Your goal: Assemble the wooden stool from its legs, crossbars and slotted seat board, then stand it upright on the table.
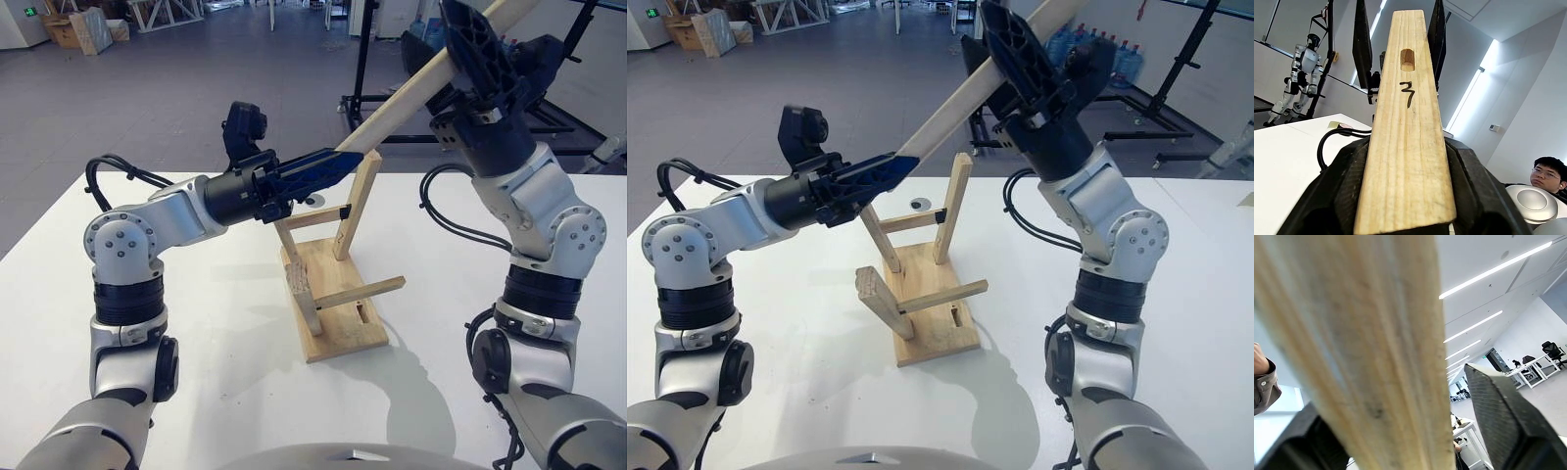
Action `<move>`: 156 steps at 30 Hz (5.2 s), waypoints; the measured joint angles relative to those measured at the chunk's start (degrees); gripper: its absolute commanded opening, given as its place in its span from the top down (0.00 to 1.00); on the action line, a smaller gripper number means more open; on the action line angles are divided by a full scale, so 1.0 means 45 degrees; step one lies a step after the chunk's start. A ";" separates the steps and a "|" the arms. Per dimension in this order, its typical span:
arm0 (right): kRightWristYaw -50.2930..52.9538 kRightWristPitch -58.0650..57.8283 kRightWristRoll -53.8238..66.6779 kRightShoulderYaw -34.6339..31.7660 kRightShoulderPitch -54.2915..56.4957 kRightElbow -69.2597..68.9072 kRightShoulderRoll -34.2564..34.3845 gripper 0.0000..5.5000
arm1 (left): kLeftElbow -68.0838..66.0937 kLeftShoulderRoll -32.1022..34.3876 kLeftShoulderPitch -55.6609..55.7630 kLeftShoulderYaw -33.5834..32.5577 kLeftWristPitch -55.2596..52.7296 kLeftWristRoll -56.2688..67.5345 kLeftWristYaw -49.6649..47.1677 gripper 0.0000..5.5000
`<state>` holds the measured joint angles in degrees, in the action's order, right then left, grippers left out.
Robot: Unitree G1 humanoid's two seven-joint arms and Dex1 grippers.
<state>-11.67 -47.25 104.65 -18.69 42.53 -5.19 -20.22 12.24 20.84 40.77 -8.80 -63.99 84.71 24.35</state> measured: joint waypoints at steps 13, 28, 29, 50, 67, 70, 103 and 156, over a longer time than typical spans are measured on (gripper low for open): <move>0.0278 0.0493 -0.0249 0.0024 -0.0613 -0.0882 -0.0035 0.62 | 0.0227 0.0014 -0.0154 0.0152 0.0060 -0.0416 0.0116 0.56; -0.0527 0.0794 -0.2335 -0.0002 -0.1393 -0.1043 -0.0439 0.63 | -0.0105 0.0338 -0.0229 0.0090 0.0590 -0.1242 0.0385 0.15; -0.0650 0.0912 -0.2696 -0.0100 -0.1472 -0.1003 -0.0583 0.63 | -0.0204 0.0552 -0.0140 -0.0110 0.0731 -0.1479 0.0364 0.13; -0.8361 0.2908 -0.9224 -0.1404 -0.7158 0.0127 -0.3045 0.63 | -0.0673 0.1213 -0.2227 -0.2821 0.2317 -0.2741 -0.4746 0.02; -1.4414 0.5906 -1.1308 0.0467 -0.8654 0.1377 -0.0582 0.63 | -0.1568 -0.0498 -0.1473 -0.1630 0.2898 -0.4051 -0.4008 0.02; -1.4624 0.7033 -1.2247 0.1251 -0.8947 0.1054 0.0075 0.63 | -0.1849 -0.0762 -0.1472 -0.1492 0.2918 -0.4364 -0.3878 0.02; -1.5270 0.9487 -1.3933 0.3072 -0.8185 0.1133 0.0339 0.63 | -0.3555 -0.1220 -0.0126 -0.1645 0.3755 -0.6555 -0.2397 0.02; -0.9006 1.0470 -1.8532 0.6062 -0.4986 0.2792 0.2168 0.63 | 0.4895 0.6080 -0.2959 0.6395 0.6304 -1.6523 -0.2406 0.02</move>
<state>-52.20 -0.14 21.26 8.59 20.09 7.38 -10.46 34.26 48.20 27.46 19.97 -35.62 10.35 13.52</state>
